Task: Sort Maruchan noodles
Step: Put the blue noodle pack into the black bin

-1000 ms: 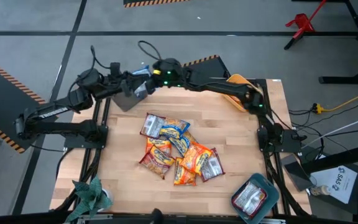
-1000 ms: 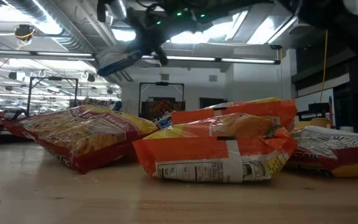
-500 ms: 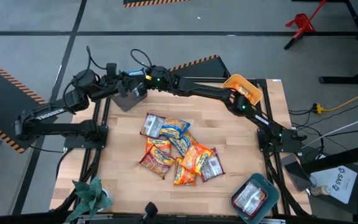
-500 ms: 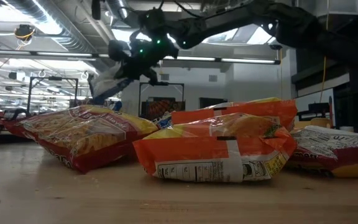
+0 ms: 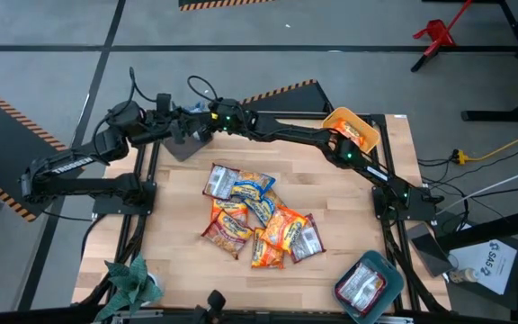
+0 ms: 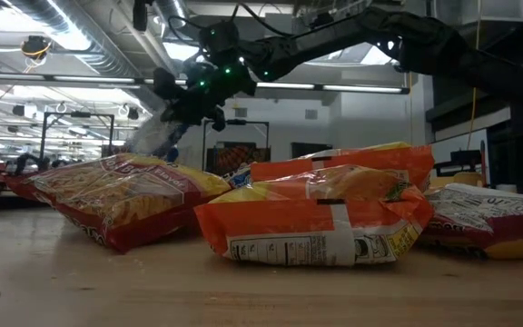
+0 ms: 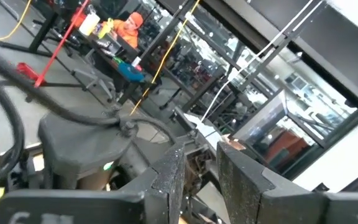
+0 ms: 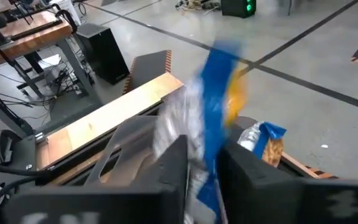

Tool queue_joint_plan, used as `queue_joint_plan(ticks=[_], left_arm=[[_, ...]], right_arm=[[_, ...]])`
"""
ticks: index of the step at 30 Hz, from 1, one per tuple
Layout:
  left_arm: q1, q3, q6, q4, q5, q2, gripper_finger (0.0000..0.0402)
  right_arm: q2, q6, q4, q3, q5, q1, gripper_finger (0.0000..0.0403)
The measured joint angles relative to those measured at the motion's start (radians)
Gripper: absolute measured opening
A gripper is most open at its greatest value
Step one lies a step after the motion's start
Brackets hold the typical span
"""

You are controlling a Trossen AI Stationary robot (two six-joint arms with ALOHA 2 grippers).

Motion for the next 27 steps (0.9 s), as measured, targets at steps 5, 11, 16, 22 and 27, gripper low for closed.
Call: queue_joint_plan(ticks=[5,11,16,22,27], left_arm=[[0.0,0.0,0.001,-0.001,0.0,0.0,0.0089],[0.0,0.0,0.003,-0.017,0.001,0.0,0.0089],[0.0,0.0,0.056,-0.122,0.004,0.0,0.0089],[0.0,0.0,0.078,-0.317,0.004,0.0,0.0089],[-0.001,-0.027,0.092,-0.388,0.03,0.033,0.0089]], right_arm=[[0.0,-0.002,-0.009,0.0,0.003,-0.01,0.0126],[-0.011,-0.015,-0.02,0.0,-0.016,-0.024,0.015],[-0.095,-0.112,-0.157,0.003,-0.053,-0.027,0.0147],[-0.255,-0.165,-0.584,0.004,-0.078,-0.02,0.0145],[-0.327,0.003,-1.01,0.001,-0.109,-0.004,0.0145]])
